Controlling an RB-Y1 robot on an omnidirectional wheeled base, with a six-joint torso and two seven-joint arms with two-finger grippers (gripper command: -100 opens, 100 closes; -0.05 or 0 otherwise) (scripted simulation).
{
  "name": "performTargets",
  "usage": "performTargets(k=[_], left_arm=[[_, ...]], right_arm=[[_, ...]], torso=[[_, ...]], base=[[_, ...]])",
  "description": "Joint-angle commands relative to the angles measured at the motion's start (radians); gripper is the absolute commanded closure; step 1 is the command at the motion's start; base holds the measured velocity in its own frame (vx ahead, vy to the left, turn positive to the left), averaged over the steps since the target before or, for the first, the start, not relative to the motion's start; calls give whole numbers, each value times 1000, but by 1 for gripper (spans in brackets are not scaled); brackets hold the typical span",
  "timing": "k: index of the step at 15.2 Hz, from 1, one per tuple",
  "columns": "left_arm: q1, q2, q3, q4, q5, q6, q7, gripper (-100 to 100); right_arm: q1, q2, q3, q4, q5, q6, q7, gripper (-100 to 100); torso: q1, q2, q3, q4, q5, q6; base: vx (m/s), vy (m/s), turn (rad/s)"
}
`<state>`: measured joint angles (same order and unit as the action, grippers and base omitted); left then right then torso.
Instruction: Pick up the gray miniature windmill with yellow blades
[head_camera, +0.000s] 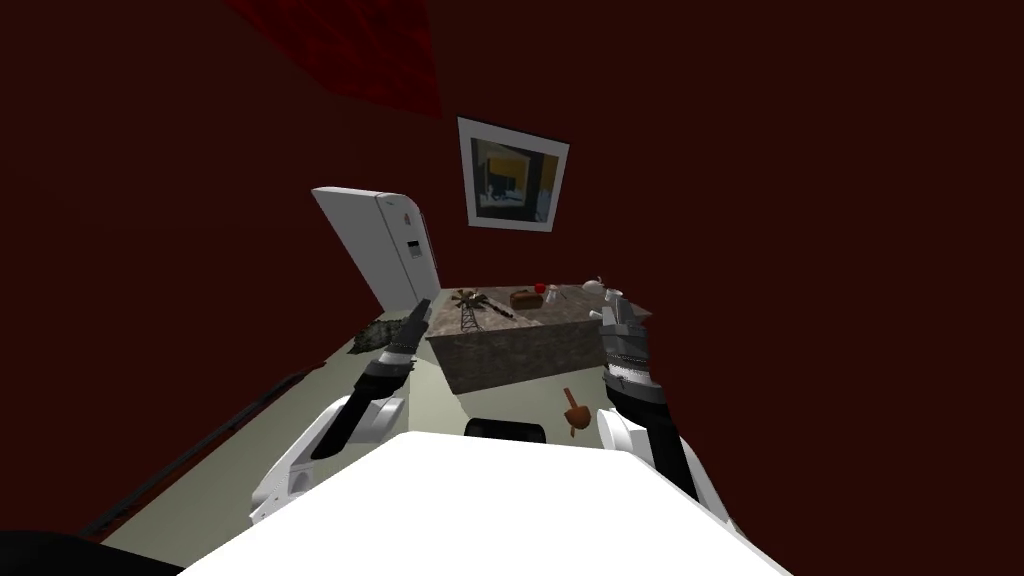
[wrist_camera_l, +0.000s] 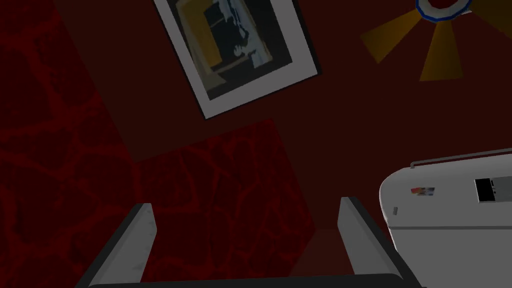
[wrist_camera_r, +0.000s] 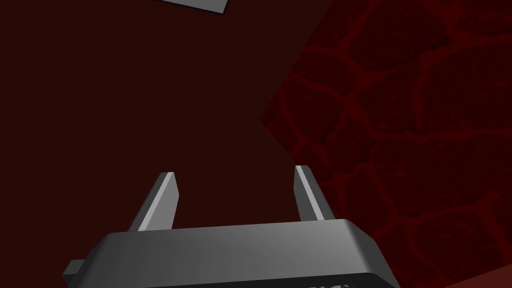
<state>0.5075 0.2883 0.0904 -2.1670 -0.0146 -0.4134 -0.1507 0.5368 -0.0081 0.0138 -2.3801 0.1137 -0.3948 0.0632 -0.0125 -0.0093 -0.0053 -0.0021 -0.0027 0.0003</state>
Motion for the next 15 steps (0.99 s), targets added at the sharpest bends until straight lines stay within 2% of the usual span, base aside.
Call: performTargets(k=[1,4,5,12,13,15], left_arm=[[8,39,20,38,-27,36,-28,-100],[17,90,48,96,-66,81,-66,-100],[17,90,48,96,-66,81,-66,-100],[35,195,117,230,-158,189,-154,-100],[35,195,117,230,-158,189,-154,-100],[39,220,136,265,-182,217,-178,-100]], right_arm=[[0,0,0,0,0,0,0,0],[0,0,0,0,0,0,0,0],[0,0,0,0,0,0,0,0],[0,0,0,0,0,0,0,0],[0,0,0,0,0,0,0,0],[0,0,0,0,0,0,0,0]], torso=[[0,0,0,0,0,0],[-1,0,0,0,0,0],[-1,-1,0,0,0,0],[1,-1,0,0,0,0],[-1,-1,-1,0,0,0],[2,1,0,0,0,0]], base=[[132,-164,-17],[126,-179,-16],[107,-150,-2],[113,-158,-15],[113,-157,4],[103,-115,-11]])
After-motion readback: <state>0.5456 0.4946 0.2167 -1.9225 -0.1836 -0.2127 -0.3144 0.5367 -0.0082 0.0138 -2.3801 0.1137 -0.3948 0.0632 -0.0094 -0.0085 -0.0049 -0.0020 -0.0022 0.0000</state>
